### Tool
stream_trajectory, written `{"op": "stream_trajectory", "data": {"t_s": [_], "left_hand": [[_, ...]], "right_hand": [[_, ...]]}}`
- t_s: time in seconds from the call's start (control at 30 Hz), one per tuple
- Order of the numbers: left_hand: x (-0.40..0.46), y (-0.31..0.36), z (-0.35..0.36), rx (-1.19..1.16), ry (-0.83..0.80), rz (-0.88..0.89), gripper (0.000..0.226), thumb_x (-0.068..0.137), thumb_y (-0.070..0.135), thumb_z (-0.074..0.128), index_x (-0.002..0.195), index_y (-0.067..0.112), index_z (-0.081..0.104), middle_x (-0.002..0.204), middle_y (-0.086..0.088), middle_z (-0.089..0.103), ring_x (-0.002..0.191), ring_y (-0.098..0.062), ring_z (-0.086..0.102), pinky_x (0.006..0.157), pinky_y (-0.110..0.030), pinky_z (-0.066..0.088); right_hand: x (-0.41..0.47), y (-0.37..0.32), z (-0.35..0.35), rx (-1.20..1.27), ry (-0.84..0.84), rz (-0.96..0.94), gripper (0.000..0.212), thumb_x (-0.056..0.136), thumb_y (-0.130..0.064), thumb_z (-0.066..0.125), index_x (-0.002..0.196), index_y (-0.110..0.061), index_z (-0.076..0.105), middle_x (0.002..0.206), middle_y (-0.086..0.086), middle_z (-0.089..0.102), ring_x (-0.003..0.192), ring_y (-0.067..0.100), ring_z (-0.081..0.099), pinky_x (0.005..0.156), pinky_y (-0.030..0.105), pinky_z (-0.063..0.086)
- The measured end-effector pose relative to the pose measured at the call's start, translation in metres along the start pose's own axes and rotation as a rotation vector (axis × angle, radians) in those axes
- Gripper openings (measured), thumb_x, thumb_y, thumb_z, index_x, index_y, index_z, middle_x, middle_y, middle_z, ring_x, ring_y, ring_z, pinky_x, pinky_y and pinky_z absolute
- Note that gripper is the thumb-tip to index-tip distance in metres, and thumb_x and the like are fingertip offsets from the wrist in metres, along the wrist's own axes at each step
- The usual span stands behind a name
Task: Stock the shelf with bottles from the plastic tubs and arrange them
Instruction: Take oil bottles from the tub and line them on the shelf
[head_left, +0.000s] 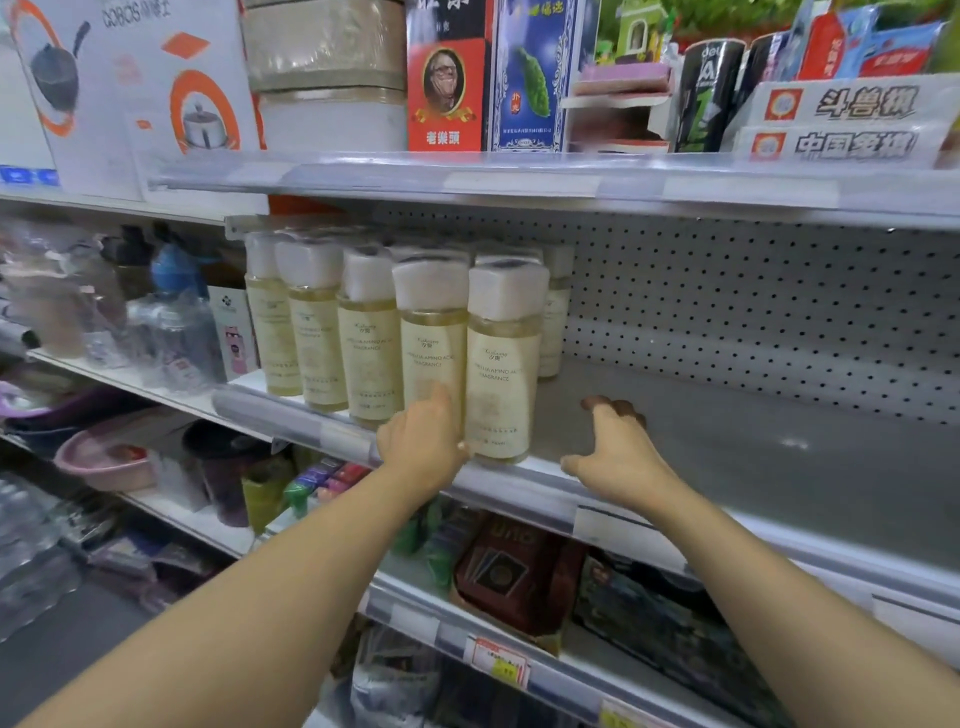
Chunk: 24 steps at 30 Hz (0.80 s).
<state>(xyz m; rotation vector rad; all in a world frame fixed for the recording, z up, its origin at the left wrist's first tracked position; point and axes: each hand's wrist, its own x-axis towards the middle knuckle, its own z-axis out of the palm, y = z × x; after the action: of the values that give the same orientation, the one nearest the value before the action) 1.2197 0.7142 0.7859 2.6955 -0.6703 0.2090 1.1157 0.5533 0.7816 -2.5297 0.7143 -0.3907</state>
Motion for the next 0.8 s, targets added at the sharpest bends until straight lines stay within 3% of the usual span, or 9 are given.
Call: {"op": "stream_trajectory", "data": {"t_s": [0.33,0.5,0.8], "left_hand": [[-0.056,-0.043,-0.003,0.035,-0.184,0.094,0.071,0.082,0.039,0.072,0.138,0.017,0.034,0.131,-0.008,0.053,0.117,-0.030,0.054,0.085,-0.041,0.047],[-0.095,-0.070,0.003,0.085,-0.230,0.106,0.067,0.082,0.040,0.071,0.133,0.016,0.036,0.125,-0.008,0.056,0.115,-0.030,0.056,0.079,-0.037,0.043],[-0.156,-0.118,0.060,0.070,-0.422,0.151,0.061,0.081,0.042,0.071,0.127,0.015,0.041,0.119,-0.009,0.058,0.110,-0.031,0.057,0.082,-0.039,0.049]], "right_hand": [[-0.074,-0.023,0.017,-0.132,-0.023,-0.025,0.075,0.084,-0.025,0.062,0.147,-0.014,0.023,0.150,0.006,0.023,0.137,0.027,0.018,0.108,0.036,0.028],[-0.120,-0.028,0.044,-0.144,-0.088,0.010,0.074,0.082,-0.025,0.064,0.145,-0.013,0.026,0.147,0.009,0.027,0.137,0.029,0.019,0.109,0.038,0.028],[-0.195,-0.008,0.112,-0.195,-0.200,0.144,0.076,0.080,-0.027,0.066,0.143,-0.013,0.028,0.142,0.012,0.030,0.132,0.032,0.023,0.106,0.034,0.028]]}}
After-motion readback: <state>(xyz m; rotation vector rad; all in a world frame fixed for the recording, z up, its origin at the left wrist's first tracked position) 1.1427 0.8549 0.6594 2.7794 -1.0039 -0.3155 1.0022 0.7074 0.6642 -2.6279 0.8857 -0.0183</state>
